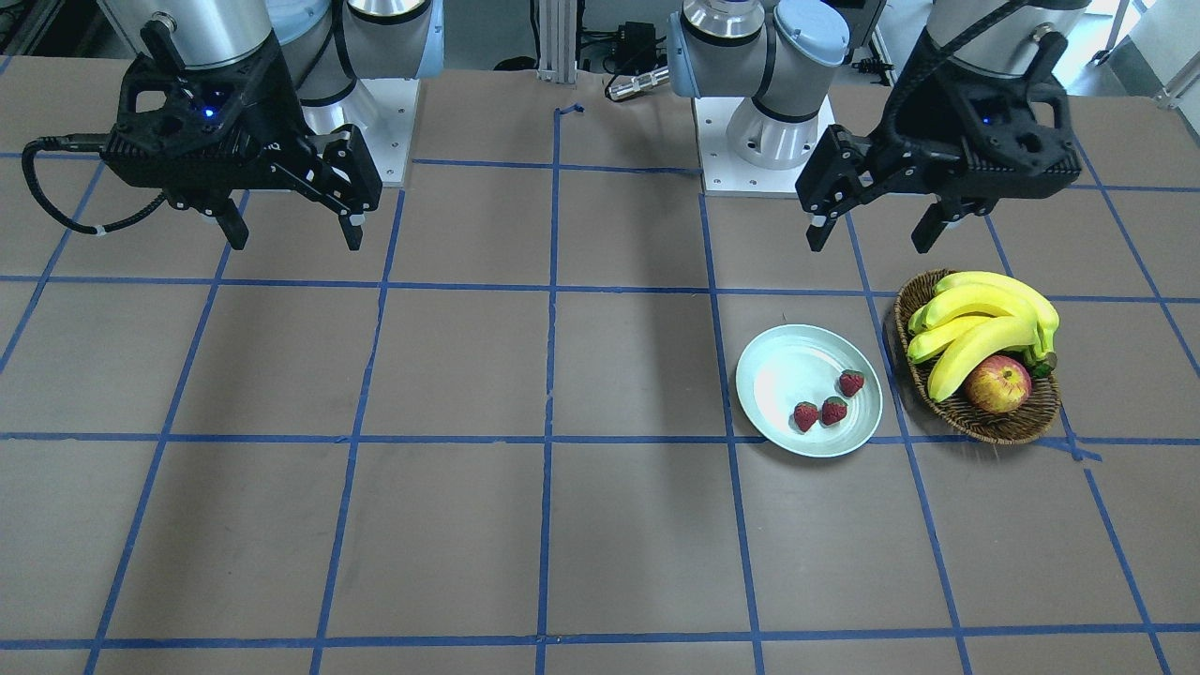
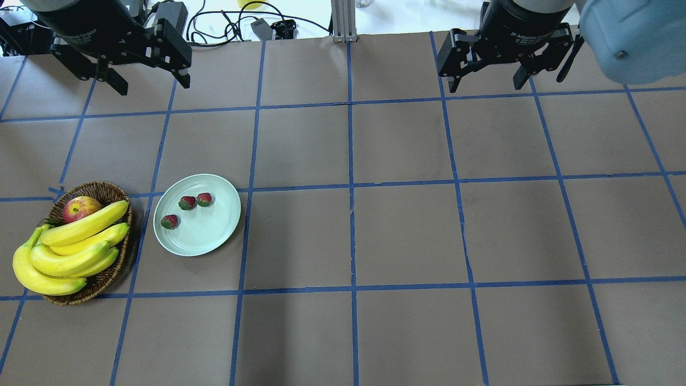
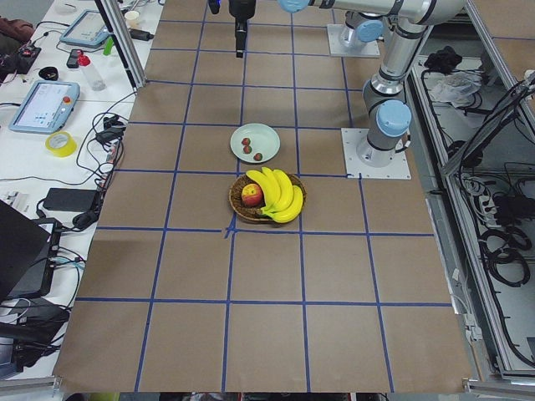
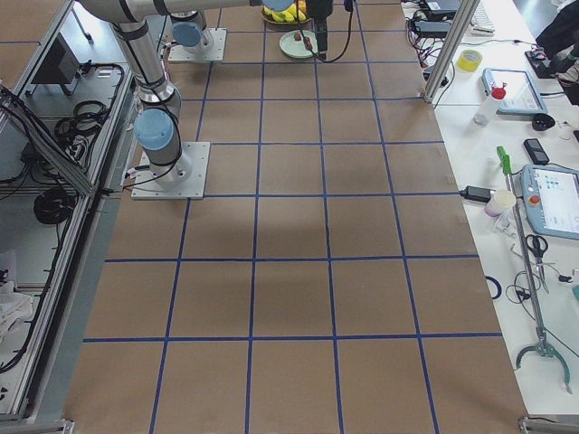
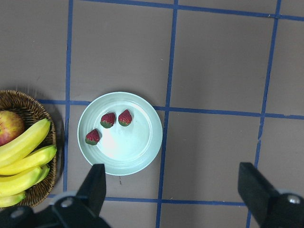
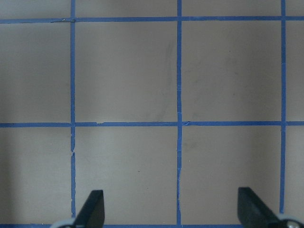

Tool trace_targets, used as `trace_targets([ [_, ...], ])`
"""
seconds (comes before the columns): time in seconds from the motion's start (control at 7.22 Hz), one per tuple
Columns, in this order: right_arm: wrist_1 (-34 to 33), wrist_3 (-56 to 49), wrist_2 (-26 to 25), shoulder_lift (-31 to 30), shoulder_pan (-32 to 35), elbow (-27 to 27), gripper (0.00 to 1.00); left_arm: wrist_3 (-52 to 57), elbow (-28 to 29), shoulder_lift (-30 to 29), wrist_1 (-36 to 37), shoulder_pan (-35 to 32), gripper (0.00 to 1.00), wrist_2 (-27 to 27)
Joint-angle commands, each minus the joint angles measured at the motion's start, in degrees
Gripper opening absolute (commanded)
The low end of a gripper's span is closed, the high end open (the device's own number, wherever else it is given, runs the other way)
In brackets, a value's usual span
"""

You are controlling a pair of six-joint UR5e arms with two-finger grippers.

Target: Collect all strawberries into plate

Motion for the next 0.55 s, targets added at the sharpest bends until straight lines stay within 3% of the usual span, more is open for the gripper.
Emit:
trace_targets([
  [0.0, 0.0, 0.0, 0.0, 0.0, 0.0, 0.0, 1.0, 0.3, -1.9, -0.2, 0.4, -2.2, 1.0, 0.2],
  [0.42, 0.0, 0.0, 0.0, 0.0, 0.0, -0.1, 1.0, -0.3, -1.9, 0.4, 0.4, -1.3, 1.0, 0.3],
])
